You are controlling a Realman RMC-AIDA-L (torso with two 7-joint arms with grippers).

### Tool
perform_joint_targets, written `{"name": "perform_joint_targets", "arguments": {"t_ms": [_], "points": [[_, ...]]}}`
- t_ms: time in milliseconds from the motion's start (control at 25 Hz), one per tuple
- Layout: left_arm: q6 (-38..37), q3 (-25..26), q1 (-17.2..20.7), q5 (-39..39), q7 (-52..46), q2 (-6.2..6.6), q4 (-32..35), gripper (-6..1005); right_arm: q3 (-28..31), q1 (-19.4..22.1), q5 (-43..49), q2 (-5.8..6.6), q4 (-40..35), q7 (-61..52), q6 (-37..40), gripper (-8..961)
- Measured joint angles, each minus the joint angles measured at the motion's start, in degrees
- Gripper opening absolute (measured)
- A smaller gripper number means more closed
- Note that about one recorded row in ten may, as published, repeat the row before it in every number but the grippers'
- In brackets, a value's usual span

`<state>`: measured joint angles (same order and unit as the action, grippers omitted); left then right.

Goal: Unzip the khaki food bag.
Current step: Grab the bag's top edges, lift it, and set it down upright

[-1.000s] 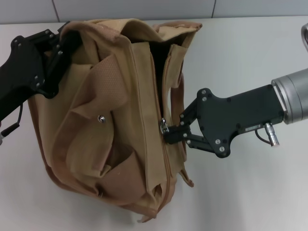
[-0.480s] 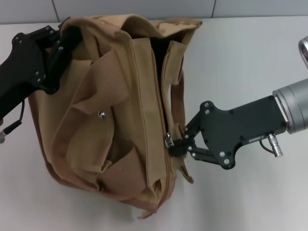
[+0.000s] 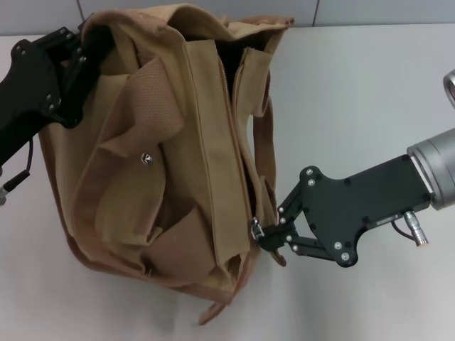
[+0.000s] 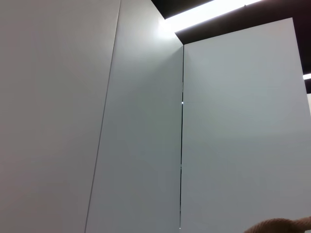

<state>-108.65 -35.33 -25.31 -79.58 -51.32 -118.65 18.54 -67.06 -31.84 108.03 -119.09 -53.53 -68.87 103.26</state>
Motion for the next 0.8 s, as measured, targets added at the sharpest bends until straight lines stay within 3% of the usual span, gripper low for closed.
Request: {"name": "perform_joint_targets", "arguments": {"t_ms": [600,800], "points": [[0.4,0.1,-0.1,2.2,-0.4,0.00,-1.4,72,0.5,1.2,2.7,0.00,0.2,0.1,0.1,15],[0.9,-0.1,-0.1,2.2,-0.5,-0.03,-1.5,72,4.3,2.4,2.3,-0.12,0.6,-0.7,-0.4,16]]}}
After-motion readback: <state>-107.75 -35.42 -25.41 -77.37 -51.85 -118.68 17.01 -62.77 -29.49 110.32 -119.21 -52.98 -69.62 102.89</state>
